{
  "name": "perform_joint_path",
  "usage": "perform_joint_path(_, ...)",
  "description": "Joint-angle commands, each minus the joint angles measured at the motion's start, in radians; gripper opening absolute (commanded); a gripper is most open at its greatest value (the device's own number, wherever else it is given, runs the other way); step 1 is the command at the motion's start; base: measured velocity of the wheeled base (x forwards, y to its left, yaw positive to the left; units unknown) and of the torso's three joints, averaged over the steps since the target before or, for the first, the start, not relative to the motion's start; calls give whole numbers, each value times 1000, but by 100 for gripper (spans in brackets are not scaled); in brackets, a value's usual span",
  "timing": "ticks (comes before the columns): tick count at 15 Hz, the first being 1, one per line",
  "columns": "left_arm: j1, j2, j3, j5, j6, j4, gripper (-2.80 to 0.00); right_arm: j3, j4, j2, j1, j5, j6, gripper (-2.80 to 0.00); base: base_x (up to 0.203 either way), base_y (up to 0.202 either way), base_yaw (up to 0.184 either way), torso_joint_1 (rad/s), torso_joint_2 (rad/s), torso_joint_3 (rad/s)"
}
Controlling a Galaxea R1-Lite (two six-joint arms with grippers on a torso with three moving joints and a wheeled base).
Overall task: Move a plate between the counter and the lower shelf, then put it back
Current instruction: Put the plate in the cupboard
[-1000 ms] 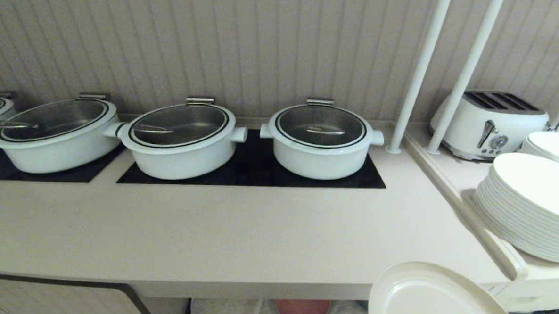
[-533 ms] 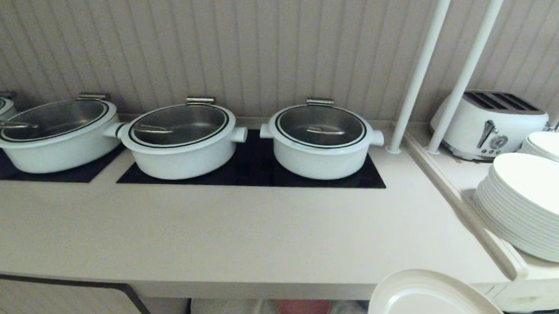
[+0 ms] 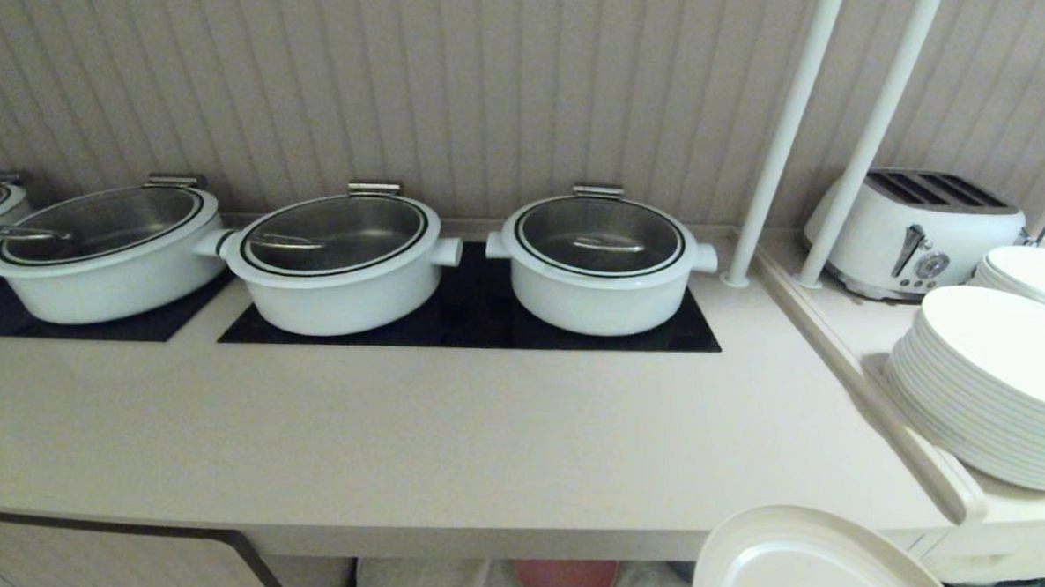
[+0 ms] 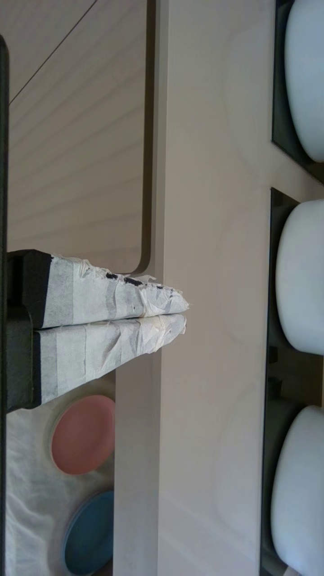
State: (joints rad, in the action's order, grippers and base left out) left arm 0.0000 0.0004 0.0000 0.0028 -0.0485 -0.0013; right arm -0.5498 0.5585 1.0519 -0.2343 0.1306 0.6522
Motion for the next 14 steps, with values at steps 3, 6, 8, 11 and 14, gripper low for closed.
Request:
perform_joint_path(3,0,0,0,0,-1,0,-280,-1,3,-1,-6,0,7,-280,0,0,0,0,0,0)
perform_joint_path(6,0,0,0,0,-1,0,-280,-6,21,-1,-11,0,7,-280,0,0,0,0,0,0)
perform_joint_path(8,0,0,0,0,1,0,-280,-8,23,-1,-13,-2,7,-280,0,0,0,0,0,0)
perform_joint_path(11,0,0,0,0,1,0,-280,-6,44,-15,-16,1,4,-280,0,0,0,0,0,0)
perform_joint_path(14,0,0,0,0,1,0,-280,16,69,-31,-16,1,5,-280,0,0,0,0,0,0)
